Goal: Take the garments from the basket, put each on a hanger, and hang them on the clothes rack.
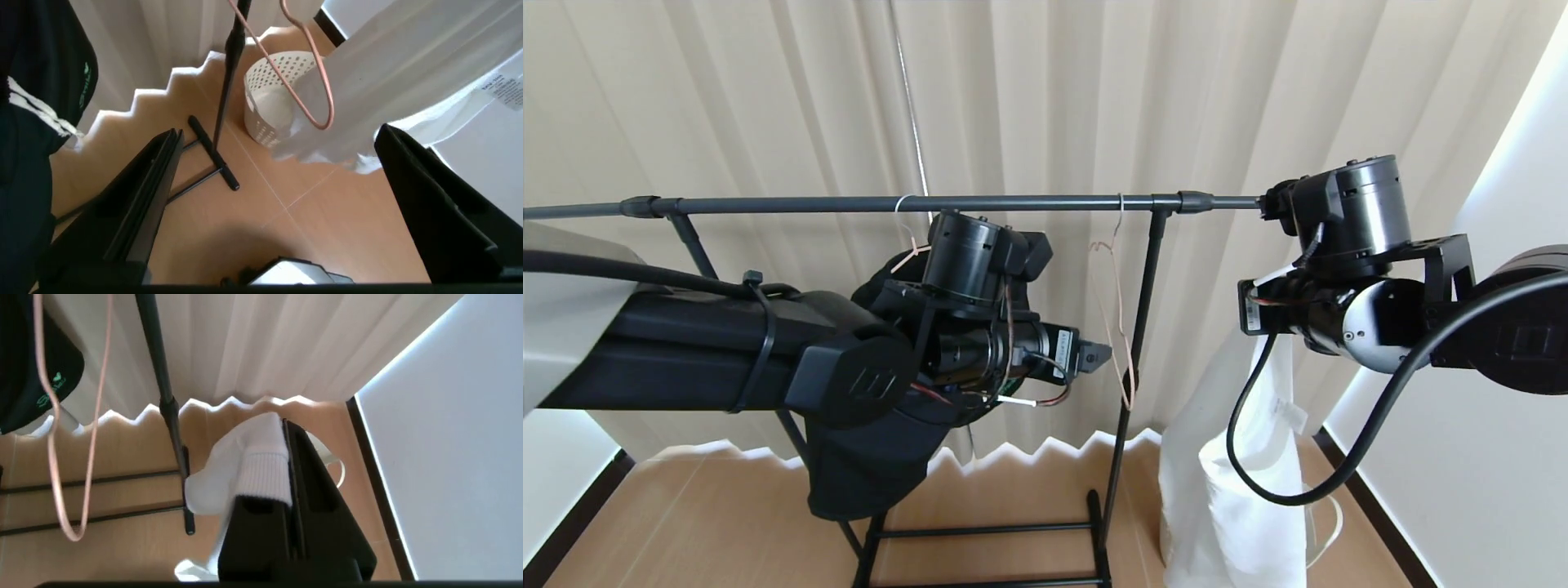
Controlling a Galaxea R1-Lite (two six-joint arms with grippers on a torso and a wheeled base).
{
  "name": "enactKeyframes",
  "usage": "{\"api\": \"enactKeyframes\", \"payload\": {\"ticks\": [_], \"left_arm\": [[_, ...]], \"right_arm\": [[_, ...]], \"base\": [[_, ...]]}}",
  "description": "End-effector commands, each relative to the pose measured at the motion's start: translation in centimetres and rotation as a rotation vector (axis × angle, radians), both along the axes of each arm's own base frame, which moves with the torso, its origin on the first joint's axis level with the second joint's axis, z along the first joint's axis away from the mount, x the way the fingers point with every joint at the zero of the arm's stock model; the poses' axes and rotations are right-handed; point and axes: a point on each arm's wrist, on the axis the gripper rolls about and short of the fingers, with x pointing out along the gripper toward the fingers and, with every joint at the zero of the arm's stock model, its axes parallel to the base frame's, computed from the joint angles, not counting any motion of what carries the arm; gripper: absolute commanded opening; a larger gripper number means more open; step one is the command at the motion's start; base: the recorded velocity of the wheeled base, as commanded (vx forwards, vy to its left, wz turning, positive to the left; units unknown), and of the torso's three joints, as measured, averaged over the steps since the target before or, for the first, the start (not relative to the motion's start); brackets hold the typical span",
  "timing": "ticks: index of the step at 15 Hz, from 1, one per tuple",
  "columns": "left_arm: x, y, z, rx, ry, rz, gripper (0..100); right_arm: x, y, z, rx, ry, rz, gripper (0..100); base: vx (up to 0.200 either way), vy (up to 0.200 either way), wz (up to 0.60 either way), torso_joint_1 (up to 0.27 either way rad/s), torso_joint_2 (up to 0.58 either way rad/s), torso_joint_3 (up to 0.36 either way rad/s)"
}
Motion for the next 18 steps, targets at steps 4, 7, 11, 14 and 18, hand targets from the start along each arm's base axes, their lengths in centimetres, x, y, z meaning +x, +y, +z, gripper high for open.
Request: {"api": "enactKeyframes", "payload": {"ticks": [4,7,11,14,18], "left_arm": [[2.8,-1.9,-1.2,0.017,-0.030,0.061,100],[2.9,-1.8,-1.2,0.018,-0.031,0.078,100],[3.1,-1.3,-1.3,0.022,-0.030,0.096,100],[3.2,-1.3,-1.2,0.020,-0.034,0.099,100],[3.8,-1.8,-1.5,0.008,-0.058,0.098,100]], "right_arm": [[3.0,-1.1,-1.1,0.010,-0.038,-0.034,0],[5.6,0.3,-2.3,0.057,-0.134,-0.029,0],[5.7,3.0,-2.6,0.117,-0.227,0.032,0],[5.3,2.8,-2.5,0.116,-0.225,0.032,0],[5.2,2.6,-2.0,0.121,-0.239,0.026,0]], "base": [[0.000,0.000,0.00,0.000,0.00,0.000],[0.000,0.000,0.00,0.000,0.00,0.000],[0.000,0.000,0.00,0.000,0.00,0.000],[0.000,0.000,0.00,0.000,0.00,0.000],[0.000,0.000,0.00,0.000,0.00,0.000]]}}
